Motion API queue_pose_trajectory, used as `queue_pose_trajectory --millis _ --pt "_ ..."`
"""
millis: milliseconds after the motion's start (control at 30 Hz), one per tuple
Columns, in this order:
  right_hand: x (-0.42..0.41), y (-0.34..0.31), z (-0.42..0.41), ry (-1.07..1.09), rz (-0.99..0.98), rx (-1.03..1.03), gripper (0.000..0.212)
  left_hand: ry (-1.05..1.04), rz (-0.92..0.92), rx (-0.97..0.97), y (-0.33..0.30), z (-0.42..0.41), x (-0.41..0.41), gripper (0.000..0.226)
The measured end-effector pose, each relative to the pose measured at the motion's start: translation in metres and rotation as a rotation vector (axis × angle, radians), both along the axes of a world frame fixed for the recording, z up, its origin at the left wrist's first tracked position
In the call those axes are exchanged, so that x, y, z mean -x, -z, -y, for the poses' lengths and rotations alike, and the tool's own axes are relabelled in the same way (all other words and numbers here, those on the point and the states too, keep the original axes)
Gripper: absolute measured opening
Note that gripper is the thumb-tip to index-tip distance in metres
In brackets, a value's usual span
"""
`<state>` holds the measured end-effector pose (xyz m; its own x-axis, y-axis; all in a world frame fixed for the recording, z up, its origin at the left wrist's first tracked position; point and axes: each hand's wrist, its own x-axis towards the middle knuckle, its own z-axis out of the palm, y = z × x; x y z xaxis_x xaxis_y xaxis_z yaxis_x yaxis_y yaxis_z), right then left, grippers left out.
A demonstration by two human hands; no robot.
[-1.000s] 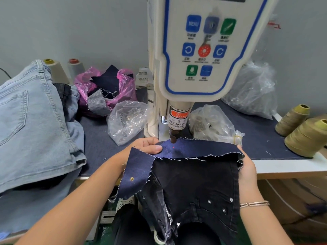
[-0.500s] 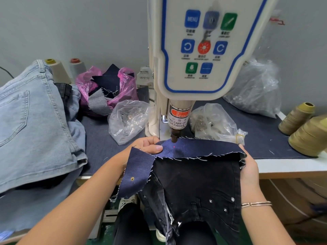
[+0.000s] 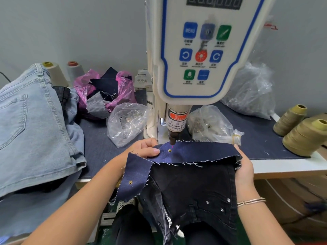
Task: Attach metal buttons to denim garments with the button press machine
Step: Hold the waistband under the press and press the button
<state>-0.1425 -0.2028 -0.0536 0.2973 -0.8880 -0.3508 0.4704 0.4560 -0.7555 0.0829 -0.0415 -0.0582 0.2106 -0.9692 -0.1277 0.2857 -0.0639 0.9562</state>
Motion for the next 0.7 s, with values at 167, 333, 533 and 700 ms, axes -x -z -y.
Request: queue_pose_trajectory --millis 167,333,533,700 --pt "0.0 -0.002 -0.008 -0.04 0.117 0.034 0.031 0.036 0.118 -0.046 -0.002 -0.005 -0.001 0.035" --pt "0.009 -0.025 -0.031 -0.319 0.196 0.126 0.026 0.093 0.276 -0.098 -0.01 -0.021 -0.002 0.013" --pt "-0.009 -0.048 -0.058 -0.555 0.128 0.38 0.018 0.262 0.482 -0.075 -0.034 -0.037 0.011 0.032" --pt "-0.027 -0.043 -0.072 -0.664 0.086 0.425 0.02 0.171 0.358 0.052 -0.046 -0.04 0.034 0.022"
